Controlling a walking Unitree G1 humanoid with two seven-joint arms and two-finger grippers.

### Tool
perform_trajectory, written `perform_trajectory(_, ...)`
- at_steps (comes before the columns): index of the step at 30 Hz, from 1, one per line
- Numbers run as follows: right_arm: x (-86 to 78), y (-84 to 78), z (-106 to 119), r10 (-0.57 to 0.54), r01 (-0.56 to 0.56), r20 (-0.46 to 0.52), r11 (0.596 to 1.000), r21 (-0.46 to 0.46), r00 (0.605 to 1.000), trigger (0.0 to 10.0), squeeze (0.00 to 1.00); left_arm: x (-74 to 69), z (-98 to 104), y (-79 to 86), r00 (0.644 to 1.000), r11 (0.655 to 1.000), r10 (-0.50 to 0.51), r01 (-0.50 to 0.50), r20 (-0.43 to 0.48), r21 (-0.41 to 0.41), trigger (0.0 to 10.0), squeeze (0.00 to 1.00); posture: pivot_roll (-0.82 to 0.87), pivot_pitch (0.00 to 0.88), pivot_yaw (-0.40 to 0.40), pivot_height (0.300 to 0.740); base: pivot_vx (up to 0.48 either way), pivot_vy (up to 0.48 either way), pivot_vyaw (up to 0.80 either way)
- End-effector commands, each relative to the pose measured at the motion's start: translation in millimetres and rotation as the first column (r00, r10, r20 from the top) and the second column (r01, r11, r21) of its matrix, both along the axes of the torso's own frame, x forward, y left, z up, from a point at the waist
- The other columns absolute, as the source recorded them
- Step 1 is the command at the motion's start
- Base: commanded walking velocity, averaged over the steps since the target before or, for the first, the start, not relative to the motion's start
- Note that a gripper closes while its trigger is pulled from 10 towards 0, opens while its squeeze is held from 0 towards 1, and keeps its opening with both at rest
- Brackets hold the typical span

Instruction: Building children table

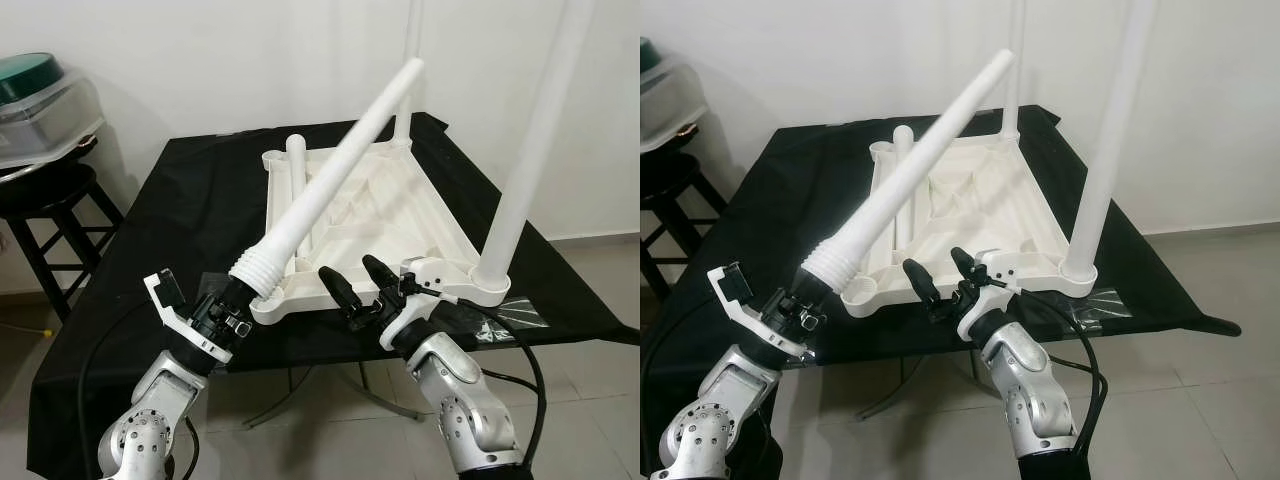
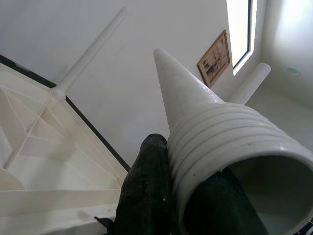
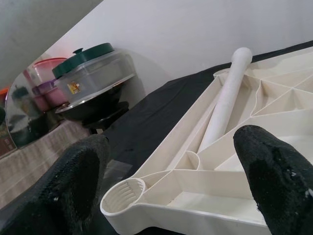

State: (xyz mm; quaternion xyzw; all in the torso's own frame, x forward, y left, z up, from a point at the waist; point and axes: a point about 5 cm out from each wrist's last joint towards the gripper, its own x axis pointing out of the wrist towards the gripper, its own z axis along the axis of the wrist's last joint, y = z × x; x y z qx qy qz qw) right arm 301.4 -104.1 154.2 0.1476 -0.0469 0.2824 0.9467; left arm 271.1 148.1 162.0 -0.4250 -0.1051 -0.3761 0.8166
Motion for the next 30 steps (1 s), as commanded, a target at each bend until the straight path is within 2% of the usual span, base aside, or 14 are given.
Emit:
perform_trajectory(1,-0.3,1.0,-0.8,0.012,-0.012,-0.012,1.000,0.011,1.000,10.0,0.00,-2.8,2.8,2.9,1.000,1.000,-0.013,0.013,0.021,-0.010,10.0,0.00,-0.09,0.069,0.071,0.740,0.000,0.000,0.00)
perform_trajectory(30,-1.7,2.4,-2.7,0.029,-0.029,-0.016,1.000,-0.009,0.999,10.0,0.00,-6.0,2.6,-0.6,0.998,0.999,-0.046,0.046,0.034,0.005,10.0,0.00,-0.10,0.053,0.076,0.740,0.000,0.000,0.00)
